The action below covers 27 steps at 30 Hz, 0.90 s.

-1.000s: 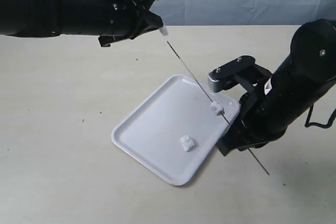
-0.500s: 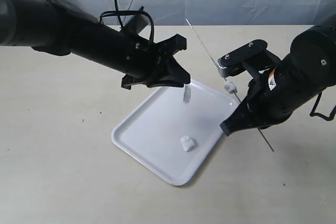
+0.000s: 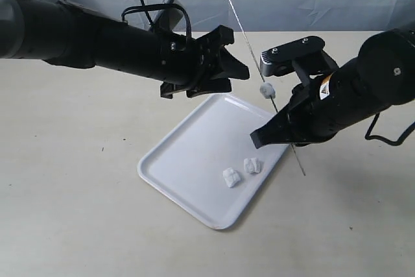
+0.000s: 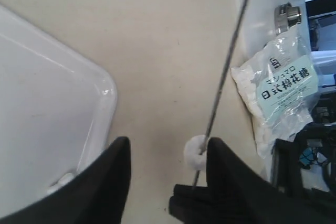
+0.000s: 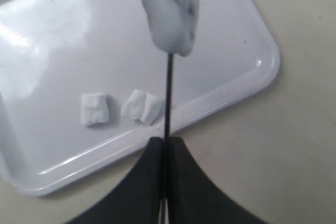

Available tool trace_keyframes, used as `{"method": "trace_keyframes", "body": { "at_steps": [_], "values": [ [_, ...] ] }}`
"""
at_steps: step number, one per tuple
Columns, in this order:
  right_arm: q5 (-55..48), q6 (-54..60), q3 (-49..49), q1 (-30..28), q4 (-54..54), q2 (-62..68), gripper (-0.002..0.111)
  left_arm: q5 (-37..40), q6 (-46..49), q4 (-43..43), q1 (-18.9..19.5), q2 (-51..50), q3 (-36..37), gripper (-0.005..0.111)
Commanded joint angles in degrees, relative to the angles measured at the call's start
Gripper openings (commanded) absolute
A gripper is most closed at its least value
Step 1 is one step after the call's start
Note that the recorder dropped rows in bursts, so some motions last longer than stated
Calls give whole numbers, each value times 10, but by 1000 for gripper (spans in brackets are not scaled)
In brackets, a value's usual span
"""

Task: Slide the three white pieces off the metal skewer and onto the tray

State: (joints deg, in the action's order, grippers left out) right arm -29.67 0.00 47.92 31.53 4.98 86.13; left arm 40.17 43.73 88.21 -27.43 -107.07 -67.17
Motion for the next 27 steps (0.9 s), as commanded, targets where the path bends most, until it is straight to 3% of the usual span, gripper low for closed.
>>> {"method": "trace_keyframes", "body": {
  "at_steps": [1, 12, 21, 27],
  "values": [
    [37, 54, -2, -1, 81, 5, -1, 23, 33, 37, -2, 1, 2, 45],
    [30, 75, 44, -1, 107, 30, -1, 35, 33, 46, -2, 1, 2, 44],
    [26, 79, 50, -1, 94, 44, -1, 26, 33, 33, -2, 1, 2, 21],
    [38, 79, 50, -1, 92, 44, -1, 32, 33, 30, -2, 1, 2, 20]
  ]
}}
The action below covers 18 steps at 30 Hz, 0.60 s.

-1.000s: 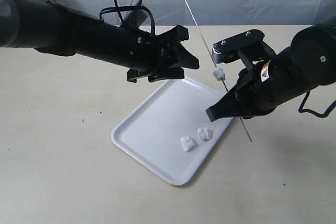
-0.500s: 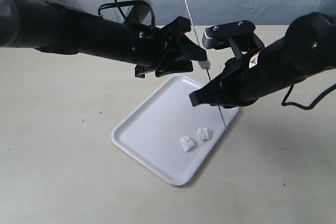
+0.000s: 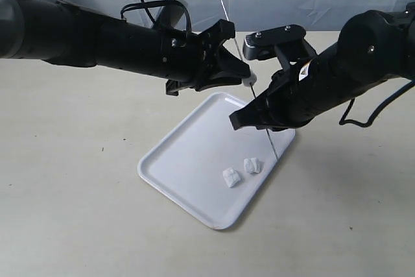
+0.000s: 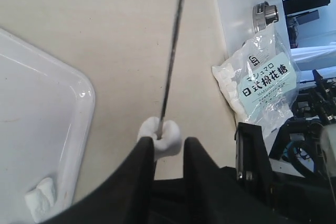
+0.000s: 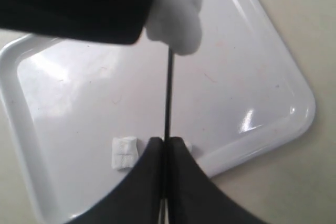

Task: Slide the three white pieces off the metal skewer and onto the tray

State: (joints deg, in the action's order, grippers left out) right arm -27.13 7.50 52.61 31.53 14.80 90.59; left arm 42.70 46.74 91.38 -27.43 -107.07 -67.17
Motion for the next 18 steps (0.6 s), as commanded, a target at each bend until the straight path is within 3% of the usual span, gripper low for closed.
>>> {"method": "trace_keyframes", "body": {
  "at_steps": [1, 8, 11, 18],
  "values": [
    [14, 4, 3, -1, -6, 0, -1, 7, 3, -2, -2, 1, 2, 20],
    [24, 4, 3, -1, 0, 0, -1, 7, 13, -2, -2, 1, 2, 19],
    [21, 4, 3, -1, 0, 0, -1, -10, 21, -4, -2, 1, 2, 2],
    [4, 7, 3, -1, -3, 0, -1, -54, 36, 2, -1, 1, 2, 0]
  ]
}}
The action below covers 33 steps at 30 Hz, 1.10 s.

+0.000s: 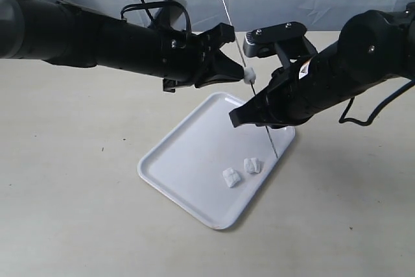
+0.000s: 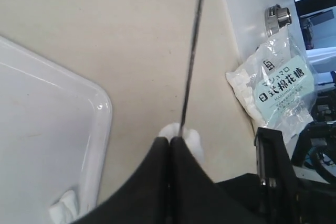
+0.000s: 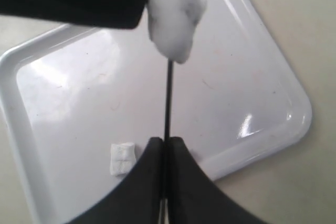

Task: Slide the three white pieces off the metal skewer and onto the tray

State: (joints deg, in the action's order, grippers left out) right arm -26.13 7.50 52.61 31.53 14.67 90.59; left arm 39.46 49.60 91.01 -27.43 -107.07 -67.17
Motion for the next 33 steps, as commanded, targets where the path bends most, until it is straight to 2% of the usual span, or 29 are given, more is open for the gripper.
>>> {"method": "trace_keyframes", "body": {
  "at_steps": [1, 8, 14, 17, 23, 26, 29, 33],
  "values": [
    [-8, 7, 3, -1, -2, 0, -1, -27, 7, 6, -1, 1, 2, 0],
    [-24, 14, 3, -1, -2, 0, -1, -44, 33, 38, -1, 1, 2, 0],
    [-6, 15, 3, -1, -1, 0, -1, 21, 21, 41, -1, 1, 2, 1],
    [0, 15, 4, -1, 3, -2, -1, 16, 0, 18, -1, 1, 2, 8],
    [4, 17, 11, -1, 3, -12, -1, 21, -1, 11, -1, -5, 2, 34],
    [-4, 19, 25, -1, 10, -13, -1, 21, -1, 15, -1, -6, 2, 38],
    [-9, 19, 32, -1, 10, -13, -1, 19, -1, 24, -1, -6, 2, 34],
    [-29, 19, 33, -1, -7, -12, -1, 15, 1, 24, -1, -6, 2, 10]
  ]
}}
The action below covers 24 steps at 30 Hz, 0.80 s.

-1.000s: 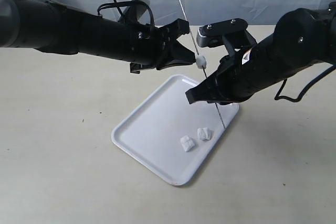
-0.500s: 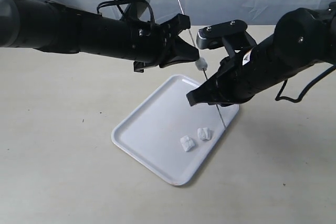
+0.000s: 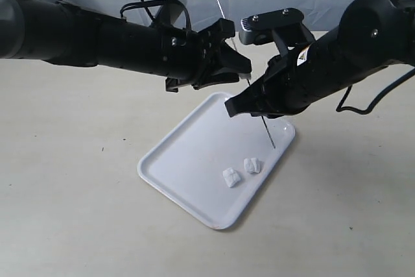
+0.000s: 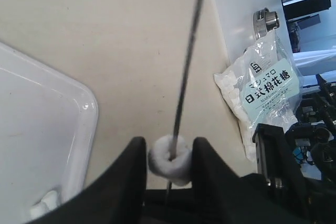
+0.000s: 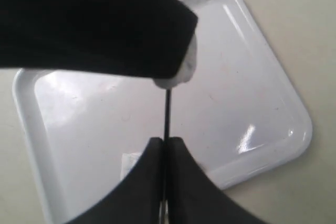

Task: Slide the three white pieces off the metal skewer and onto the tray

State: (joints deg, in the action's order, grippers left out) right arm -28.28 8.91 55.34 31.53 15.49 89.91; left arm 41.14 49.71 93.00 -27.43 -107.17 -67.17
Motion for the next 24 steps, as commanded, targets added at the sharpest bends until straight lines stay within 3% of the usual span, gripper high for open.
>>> {"method": "trace_keyframes", "body": {
  "at_steps": [1, 6, 24],
  "values": [
    [-7, 5, 5, -1, -16, -5, -1, -2, 5, 4, -1, -5, 2, 3],
    [-7, 4, 6, -1, -16, -5, -1, -4, 8, 9, -1, -5, 2, 0],
    [-183, 5, 6, -1, -59, -5, -1, -105, 20, 34, 17, -5, -21, 0]
  ]
}}
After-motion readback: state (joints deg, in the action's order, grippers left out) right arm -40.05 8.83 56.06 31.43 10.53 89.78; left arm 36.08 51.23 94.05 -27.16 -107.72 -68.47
